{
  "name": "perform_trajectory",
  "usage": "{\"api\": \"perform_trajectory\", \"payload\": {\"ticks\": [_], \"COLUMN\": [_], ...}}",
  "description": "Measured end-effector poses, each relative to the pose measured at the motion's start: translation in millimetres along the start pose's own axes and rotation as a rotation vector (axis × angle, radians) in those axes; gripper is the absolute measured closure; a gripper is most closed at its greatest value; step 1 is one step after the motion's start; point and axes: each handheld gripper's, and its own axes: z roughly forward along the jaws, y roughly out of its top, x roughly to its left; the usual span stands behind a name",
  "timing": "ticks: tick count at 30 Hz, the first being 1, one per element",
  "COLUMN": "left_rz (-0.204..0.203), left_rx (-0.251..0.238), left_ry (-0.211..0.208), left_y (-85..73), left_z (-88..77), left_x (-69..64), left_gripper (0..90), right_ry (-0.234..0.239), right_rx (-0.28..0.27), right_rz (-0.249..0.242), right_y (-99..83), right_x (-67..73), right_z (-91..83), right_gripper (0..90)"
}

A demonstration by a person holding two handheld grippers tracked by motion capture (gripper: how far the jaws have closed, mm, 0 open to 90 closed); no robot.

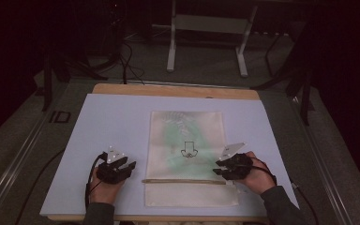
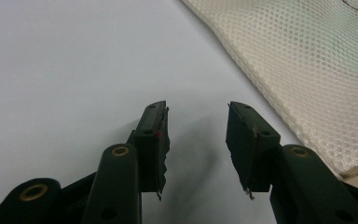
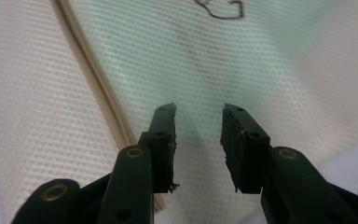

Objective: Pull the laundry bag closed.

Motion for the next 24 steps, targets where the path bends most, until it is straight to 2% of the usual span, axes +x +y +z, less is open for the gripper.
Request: {"api": "perform_trajectory", "payload": {"ticks": [7,10,24], "left_rz": [0.003,0.004,0.007], "left_rx": [-0.001,0.0,0.004], "left_ry": [-0.006,-0.012,-0.018], "left_y": [0.4,0.7,1.1], "left_z": [-0.3,-0.3,-0.1], "left_x": [-0.5,-0.1,-0.1], "left_gripper": [57.3,57.2,56.8], "right_ry": [0.033,0.056,0.112], "right_rx": [0.007,0.008,0.012], "right_rz": [-0.035,-0.062,-0.155], "right_y": [11.8,22.0,58.6], "right_x": [8.2,14.4,36.2], "right_z": [6.6,11.2,26.1], "right_gripper": [66.0,67.6,68.2]}}
